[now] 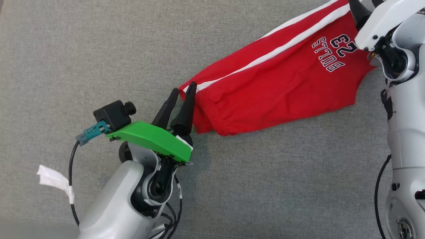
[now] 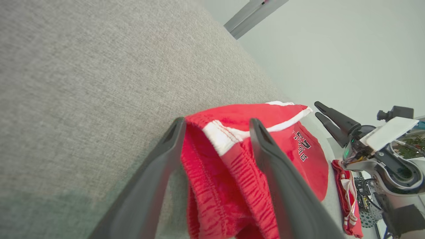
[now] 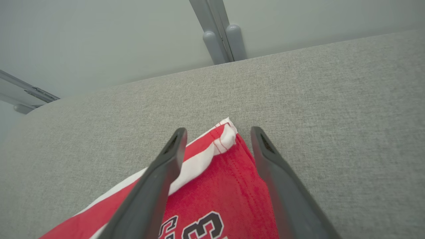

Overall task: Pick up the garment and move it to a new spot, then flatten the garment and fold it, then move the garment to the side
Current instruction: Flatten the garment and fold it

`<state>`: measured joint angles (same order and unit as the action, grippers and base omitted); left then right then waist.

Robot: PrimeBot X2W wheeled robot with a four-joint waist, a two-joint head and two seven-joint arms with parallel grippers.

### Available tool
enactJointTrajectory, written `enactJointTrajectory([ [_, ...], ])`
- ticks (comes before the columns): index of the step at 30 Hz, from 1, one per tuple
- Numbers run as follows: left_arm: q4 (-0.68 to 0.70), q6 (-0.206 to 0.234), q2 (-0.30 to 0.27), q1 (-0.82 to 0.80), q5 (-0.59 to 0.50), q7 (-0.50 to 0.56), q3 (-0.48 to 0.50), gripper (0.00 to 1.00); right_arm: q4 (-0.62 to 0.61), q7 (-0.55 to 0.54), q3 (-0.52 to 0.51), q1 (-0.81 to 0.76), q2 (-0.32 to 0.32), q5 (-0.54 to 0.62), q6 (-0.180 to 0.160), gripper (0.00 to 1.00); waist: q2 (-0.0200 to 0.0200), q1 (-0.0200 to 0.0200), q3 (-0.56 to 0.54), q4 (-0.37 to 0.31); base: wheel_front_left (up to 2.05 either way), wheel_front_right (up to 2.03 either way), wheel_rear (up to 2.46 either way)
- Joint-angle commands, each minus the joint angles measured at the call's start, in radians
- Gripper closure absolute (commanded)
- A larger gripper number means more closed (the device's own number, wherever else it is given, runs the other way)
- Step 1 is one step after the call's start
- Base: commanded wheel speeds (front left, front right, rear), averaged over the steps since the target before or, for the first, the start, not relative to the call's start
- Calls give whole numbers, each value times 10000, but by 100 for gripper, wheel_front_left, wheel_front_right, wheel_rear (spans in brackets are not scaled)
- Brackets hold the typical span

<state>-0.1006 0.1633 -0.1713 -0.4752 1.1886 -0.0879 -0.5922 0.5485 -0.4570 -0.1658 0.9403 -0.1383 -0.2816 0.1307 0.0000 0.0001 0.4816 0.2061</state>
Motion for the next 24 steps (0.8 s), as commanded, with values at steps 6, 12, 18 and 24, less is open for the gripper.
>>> enactJointTrajectory([
  [6,743,742,-949,628,-1841,-876,-563,0,-441,-326,1458,-738,-941,151,-3,0,0,-1,-280,-264,0,0,0],
  [12,1511,1672,-1438,872,-4571,-1740,-401,0,-606,-646,1767,-862,-1275,23,-3,0,0,-1,-113,-116,0,0,0],
  [18,2280,1133,-400,1429,-6719,-1766,499,0,-183,-937,1854,-559,-1450,620,-6,0,0,-1,239,286,0,0,0],
  [24,2024,43,576,2075,-7722,-1770,1272,0,515,-814,1758,-391,-1427,1101,-4,0,0,-1,386,681,0,0,0],
])
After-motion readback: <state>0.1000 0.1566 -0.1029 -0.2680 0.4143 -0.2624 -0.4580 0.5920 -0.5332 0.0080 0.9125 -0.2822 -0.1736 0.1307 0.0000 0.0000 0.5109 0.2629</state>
